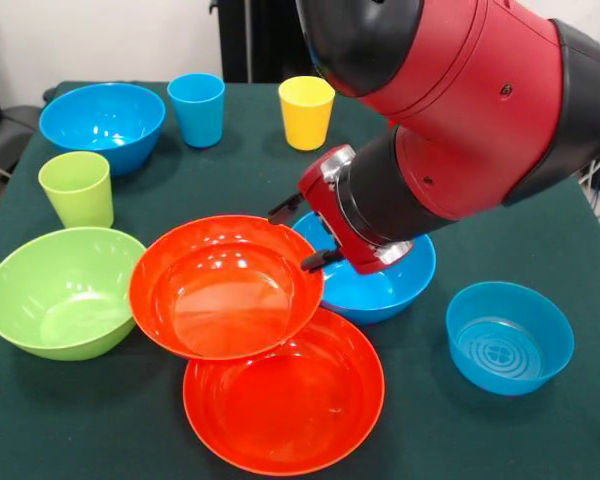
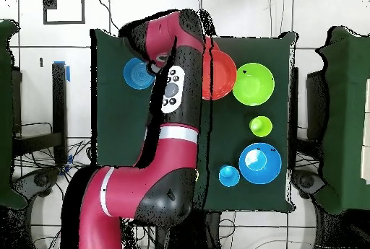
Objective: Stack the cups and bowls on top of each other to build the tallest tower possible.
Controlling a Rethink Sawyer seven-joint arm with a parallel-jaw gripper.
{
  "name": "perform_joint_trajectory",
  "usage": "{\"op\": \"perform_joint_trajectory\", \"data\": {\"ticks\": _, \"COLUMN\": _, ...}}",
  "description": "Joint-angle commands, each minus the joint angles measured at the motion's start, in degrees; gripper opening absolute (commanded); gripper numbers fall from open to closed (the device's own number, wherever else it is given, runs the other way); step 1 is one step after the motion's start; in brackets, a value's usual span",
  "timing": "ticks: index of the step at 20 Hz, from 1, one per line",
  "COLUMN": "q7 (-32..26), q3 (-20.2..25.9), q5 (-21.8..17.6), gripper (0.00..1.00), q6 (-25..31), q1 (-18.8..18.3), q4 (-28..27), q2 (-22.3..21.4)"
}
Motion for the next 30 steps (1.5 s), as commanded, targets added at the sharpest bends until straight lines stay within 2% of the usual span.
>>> {"op": "perform_joint_trajectory", "data": {"ticks": 1, "q7": 5.2, "q3": 2.7, "q5": 1.2, "gripper": 1.00, "q6": -2.5, "q1": 1.4, "q4": 2.4, "q2": -2.4}}
{"op": "perform_joint_trajectory", "data": {"ticks": 5, "q7": 1.8, "q3": 1.1, "q5": -1.2, "gripper": 1.00, "q6": -7.8, "q1": 3.3, "q4": 6.3, "q2": -7.0}}
{"op": "perform_joint_trajectory", "data": {"ticks": 6, "q7": 0.3, "q3": 0.8, "q5": -2.2, "gripper": 1.00, "q6": -11.0, "q1": 3.9, "q4": 7.7, "q2": -8.4}}
{"op": "perform_joint_trajectory", "data": {"ticks": 9, "q7": -2.1, "q3": 1.0, "q5": -2.5, "gripper": 1.00, "q6": -15.5, "q1": 4.3, "q4": 9.6, "q2": -10.5}}
{"op": "perform_joint_trajectory", "data": {"ticks": 13, "q7": -3.0, "q3": 1.5, "q5": -1.6, "gripper": 1.00, "q6": -19.6, "q1": 5.1, "q4": 15.5, "q2": -13.9}}
{"op": "perform_joint_trajectory", "data": {"ticks": 17, "q7": -3.6, "q3": 2.3, "q5": -1.3, "gripper": 1.00, "q6": -23.4, "q1": 4.7, "q4": 16.8, "q2": -13.6}}
{"op": "perform_joint_trajectory", "data": {"ticks": 23, "q7": -5.9, "q3": 4.2, "q5": -1.1, "gripper": 1.00, "q6": -28.4, "q1": 3.8, "q4": 16.0, "q2": -10.7}}
{"op": "perform_joint_trajectory", "data": {"ticks": 30, "q7": -5.6, "q3": 3.3, "q5": -1.9, "gripper": 1.00, "q6": -31.4, "q1": 4.2, "q4": 17.1, "q2": -9.3}}
